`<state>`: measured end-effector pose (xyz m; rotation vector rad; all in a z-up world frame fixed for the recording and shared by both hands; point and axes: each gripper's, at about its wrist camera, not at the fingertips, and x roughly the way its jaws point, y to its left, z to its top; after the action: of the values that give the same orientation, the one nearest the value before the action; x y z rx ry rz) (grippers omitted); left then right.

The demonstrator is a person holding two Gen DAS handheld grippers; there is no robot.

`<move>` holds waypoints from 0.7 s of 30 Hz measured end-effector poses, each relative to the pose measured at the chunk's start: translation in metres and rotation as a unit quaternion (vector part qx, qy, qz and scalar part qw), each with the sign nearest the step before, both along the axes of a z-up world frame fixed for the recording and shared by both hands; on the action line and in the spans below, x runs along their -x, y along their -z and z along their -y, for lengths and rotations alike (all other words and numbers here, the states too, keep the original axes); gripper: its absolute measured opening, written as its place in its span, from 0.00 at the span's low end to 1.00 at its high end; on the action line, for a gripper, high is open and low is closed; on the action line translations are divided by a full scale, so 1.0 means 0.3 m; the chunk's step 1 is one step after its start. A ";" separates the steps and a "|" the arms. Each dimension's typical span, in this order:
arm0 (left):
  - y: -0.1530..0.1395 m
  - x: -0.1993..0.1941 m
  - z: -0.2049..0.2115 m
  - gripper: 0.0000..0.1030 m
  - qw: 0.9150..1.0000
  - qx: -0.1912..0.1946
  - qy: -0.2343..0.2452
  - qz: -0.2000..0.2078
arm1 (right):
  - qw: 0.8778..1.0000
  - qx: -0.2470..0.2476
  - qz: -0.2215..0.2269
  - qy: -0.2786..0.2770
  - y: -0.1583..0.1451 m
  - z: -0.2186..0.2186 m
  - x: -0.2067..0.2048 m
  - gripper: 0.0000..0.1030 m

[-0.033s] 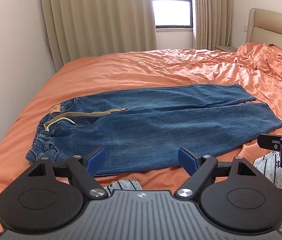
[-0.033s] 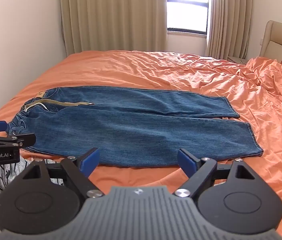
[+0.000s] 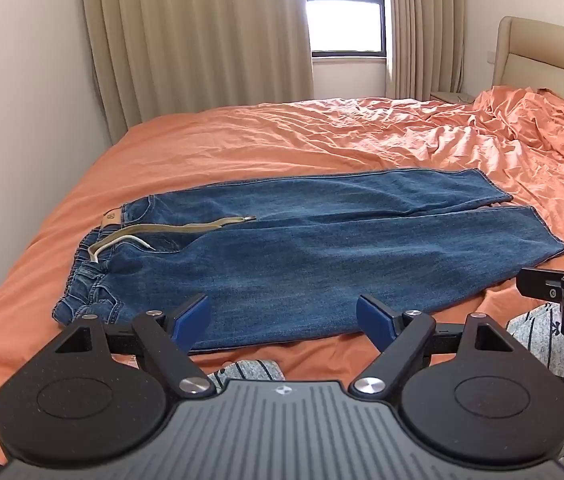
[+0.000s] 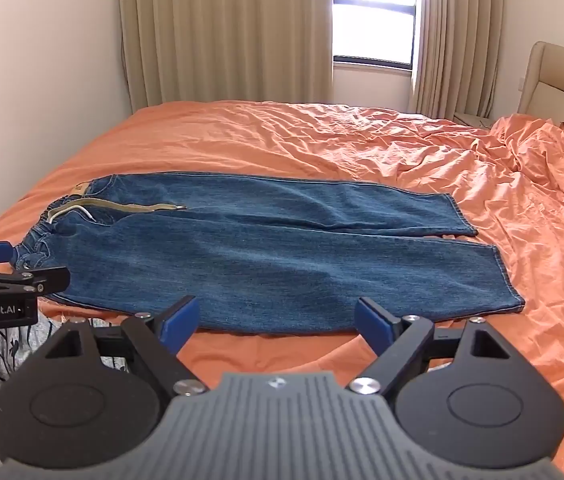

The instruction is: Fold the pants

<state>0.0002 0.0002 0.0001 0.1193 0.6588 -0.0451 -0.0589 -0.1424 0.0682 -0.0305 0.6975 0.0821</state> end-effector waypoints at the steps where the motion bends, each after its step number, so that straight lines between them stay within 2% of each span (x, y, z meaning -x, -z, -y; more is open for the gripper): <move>1: 0.000 0.000 0.000 0.94 1.000 0.000 0.000 0.001 | 1.000 0.001 0.000 0.002 0.000 0.001 0.000 0.79; 21: -0.014 0.009 -0.018 0.94 1.000 -0.003 -0.005 0.005 | 1.000 0.018 0.005 0.019 -0.009 0.011 0.039 0.79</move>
<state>-0.0027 0.0056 0.0041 0.1225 0.6497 -0.0337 -0.0706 -0.1456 0.0710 -0.0526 0.6898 0.0327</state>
